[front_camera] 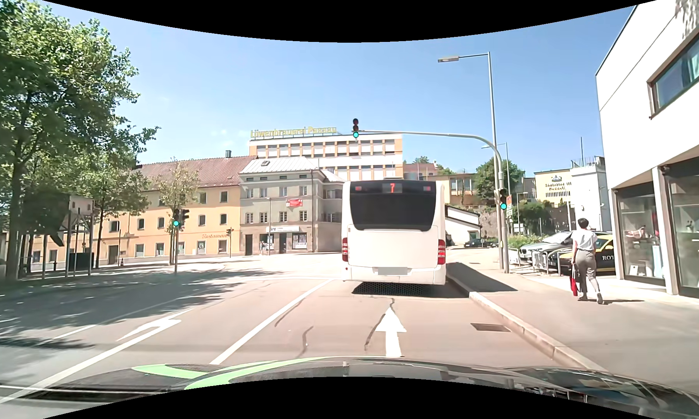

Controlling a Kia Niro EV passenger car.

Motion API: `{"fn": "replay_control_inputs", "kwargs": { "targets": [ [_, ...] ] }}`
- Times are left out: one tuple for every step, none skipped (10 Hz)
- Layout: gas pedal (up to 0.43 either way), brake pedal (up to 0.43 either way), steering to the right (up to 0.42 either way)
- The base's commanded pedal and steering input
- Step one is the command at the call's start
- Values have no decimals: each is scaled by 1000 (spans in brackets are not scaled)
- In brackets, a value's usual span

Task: Follow the waypoints while adhering to traffic rules and regulations

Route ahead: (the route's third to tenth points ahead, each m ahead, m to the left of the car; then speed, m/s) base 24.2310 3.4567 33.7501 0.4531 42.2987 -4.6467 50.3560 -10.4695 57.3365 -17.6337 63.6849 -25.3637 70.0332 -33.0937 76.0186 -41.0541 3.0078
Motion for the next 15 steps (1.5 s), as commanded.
{"fn": "replay_control_inputs", "kwargs": {
  "targets": [
    [248, 0, 31],
    [248, 0, 33],
    [248, 0, 34],
    [260, 0, 34],
    [260, 0, 34],
    [260, 0, 35],
    [260, 0, 35],
    [260, 0, 34],
    [260, 0, 34],
    [260, 0, 34],
    [260, 0, 34],
    [260, 0, 36],
    [268, 0, 44],
    [268, 0, 50],
    [268, 0, 56]
  ]
}}
